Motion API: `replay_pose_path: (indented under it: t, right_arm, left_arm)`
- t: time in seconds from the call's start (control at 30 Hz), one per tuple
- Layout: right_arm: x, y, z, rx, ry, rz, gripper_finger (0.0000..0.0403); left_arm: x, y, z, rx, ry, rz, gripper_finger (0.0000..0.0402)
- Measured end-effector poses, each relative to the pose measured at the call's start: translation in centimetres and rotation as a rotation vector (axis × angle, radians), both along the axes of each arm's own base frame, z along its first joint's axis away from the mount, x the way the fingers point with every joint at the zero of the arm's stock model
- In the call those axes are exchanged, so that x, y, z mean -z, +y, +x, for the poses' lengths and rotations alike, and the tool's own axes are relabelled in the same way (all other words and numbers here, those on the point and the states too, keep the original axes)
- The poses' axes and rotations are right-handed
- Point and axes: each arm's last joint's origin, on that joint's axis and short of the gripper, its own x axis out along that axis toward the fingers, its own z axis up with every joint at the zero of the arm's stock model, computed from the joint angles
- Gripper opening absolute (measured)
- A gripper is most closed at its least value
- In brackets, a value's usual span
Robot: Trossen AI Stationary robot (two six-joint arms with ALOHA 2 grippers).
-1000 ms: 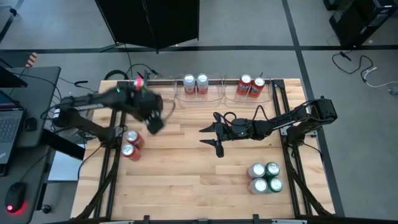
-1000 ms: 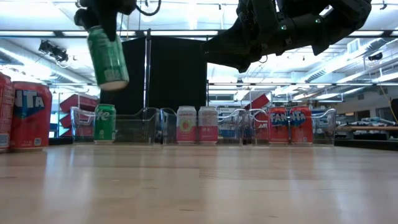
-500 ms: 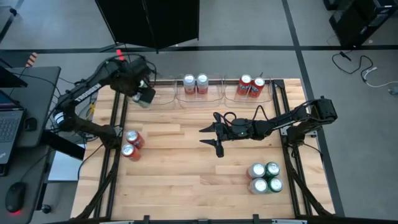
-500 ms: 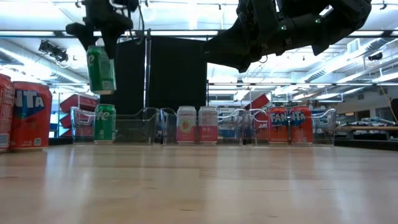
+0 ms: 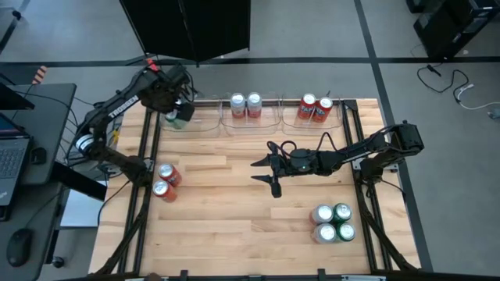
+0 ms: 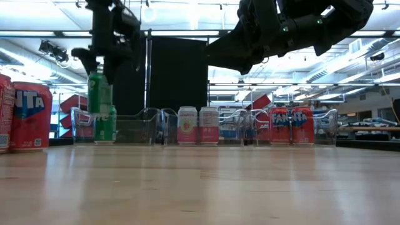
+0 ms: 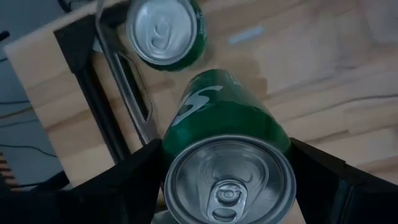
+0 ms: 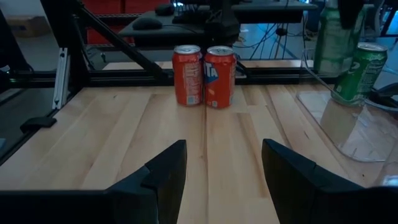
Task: Sort soda cans
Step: Put the green soda can in the top left transparent bin
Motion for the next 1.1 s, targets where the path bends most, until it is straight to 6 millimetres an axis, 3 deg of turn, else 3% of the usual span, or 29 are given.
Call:
replay_pose_path:
  t: [0.27, 0.57, 0.83, 1.1]
  right_arm:
    - [0.1, 0.0, 0.0, 0.0, 0.014, 0.0, 0.0195]
    - [0.2, 0.0, 0.0, 0.002, 0.021, 0.011, 0.0195]
    - [0.2, 0.0, 0.0, 0.002, 0.02, 0.011, 0.0195]
    - [0.2, 0.0, 0.0, 0.002, 0.02, 0.011, 0.0195]
  left_arm:
    - [4.5, 1.1, -1.3, -0.021, 0.088, -0.078, 0.029]
    - [7.7, 1.7, -2.2, -0.009, 0.083, -0.073, 0.03]
    - [8.1, 1.6, -2.3, 0.036, 0.102, -0.085, 0.035]
    - [7.0, 1.6, -2.3, 0.066, 0.109, -0.089, 0.0361]
